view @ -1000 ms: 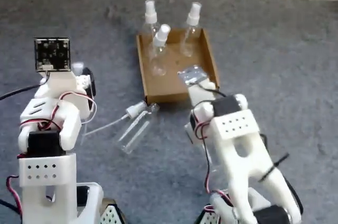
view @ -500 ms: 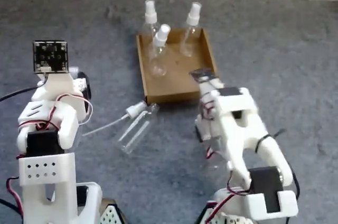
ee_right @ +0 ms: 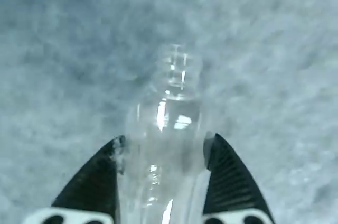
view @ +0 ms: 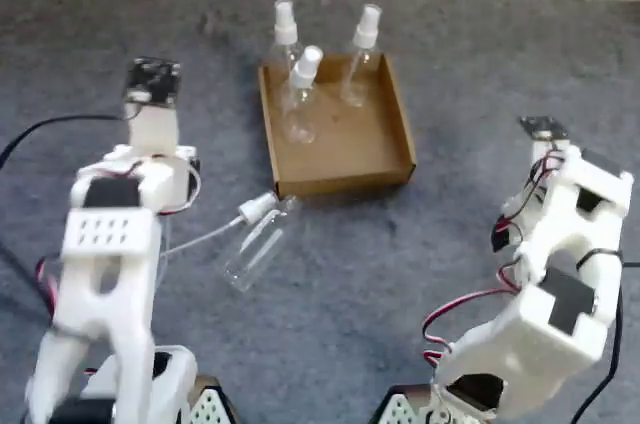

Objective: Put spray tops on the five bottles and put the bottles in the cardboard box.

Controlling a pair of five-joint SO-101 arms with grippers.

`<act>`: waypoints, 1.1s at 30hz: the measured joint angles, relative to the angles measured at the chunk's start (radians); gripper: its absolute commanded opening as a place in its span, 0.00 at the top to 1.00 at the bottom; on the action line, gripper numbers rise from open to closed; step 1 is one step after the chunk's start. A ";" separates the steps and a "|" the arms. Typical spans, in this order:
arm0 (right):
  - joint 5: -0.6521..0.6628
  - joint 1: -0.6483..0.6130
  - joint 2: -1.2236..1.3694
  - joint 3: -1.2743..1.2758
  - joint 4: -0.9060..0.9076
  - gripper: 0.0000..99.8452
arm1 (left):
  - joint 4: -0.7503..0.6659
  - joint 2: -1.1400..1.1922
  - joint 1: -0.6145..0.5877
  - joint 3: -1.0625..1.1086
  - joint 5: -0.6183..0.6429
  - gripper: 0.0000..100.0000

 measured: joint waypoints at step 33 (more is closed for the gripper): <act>-0.098 -0.049 0.052 -0.166 0.069 0.96 | -0.002 0.190 0.049 -0.032 0.000 1.00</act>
